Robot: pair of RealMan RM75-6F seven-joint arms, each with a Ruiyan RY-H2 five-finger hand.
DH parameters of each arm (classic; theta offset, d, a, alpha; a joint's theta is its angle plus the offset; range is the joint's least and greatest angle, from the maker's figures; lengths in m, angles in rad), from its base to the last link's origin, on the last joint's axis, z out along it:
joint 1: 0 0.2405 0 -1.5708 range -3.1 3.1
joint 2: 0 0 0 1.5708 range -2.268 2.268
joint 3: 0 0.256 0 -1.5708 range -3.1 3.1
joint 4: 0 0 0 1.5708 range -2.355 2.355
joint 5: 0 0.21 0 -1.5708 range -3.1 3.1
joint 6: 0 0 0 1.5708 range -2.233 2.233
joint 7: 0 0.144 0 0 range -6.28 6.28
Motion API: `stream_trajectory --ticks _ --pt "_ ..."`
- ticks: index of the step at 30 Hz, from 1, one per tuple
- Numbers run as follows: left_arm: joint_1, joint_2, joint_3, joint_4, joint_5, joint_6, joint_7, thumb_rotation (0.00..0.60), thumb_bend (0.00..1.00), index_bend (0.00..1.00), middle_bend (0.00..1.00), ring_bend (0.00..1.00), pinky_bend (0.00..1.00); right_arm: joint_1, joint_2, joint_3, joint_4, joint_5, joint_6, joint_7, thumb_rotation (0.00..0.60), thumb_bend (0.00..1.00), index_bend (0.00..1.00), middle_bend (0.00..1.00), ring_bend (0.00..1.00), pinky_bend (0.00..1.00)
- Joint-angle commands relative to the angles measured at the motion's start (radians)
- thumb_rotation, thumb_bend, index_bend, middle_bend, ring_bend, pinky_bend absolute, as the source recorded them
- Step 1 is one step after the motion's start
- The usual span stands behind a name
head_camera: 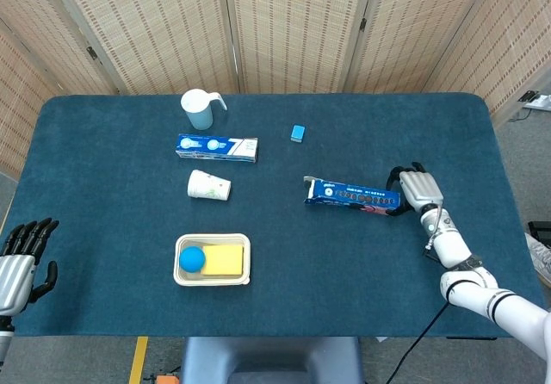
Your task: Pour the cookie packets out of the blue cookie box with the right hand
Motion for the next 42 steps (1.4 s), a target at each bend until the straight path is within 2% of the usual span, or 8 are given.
stream_trajectory --ticks 1,10,18,26,34,42 --pt "0.000 0.000 0.000 -0.001 -0.002 0.000 0.002 0.600 0.65 0.02 0.09 0.05 0.08 0.005 -0.005 -0.002 0.013 0.005 -0.006 -0.005 0.600 0.13 0.46 0.25 0.21 0.01" --pt "0.002 -0.002 -0.001 -0.004 -0.008 0.002 0.010 0.600 0.65 0.01 0.09 0.05 0.08 0.003 0.006 0.000 0.002 -0.005 0.021 -0.010 0.600 0.13 0.50 0.29 0.23 0.01" --pt "0.000 -0.003 -0.003 -0.004 -0.017 -0.003 0.016 0.600 0.65 0.01 0.09 0.05 0.08 -0.021 0.135 -0.009 -0.144 -0.040 0.094 -0.064 0.600 0.13 0.51 0.30 0.23 0.01" --pt "-0.006 -0.002 -0.004 -0.009 -0.033 -0.023 0.024 0.600 0.65 0.01 0.09 0.06 0.08 -0.068 0.279 -0.016 -0.326 -0.029 0.234 -0.211 0.600 0.13 0.52 0.30 0.23 0.01" --pt "-0.016 0.007 -0.001 -0.011 -0.038 -0.050 0.012 0.600 0.65 0.01 0.09 0.06 0.08 -0.107 0.416 0.006 -0.487 -0.021 0.319 -0.238 0.600 0.13 0.52 0.30 0.23 0.01" --pt "-0.024 0.005 -0.001 -0.011 -0.052 -0.068 0.024 0.600 0.65 0.01 0.09 0.06 0.08 -0.140 0.517 0.017 -0.558 -0.026 0.344 -0.199 0.600 0.13 0.52 0.30 0.23 0.01"
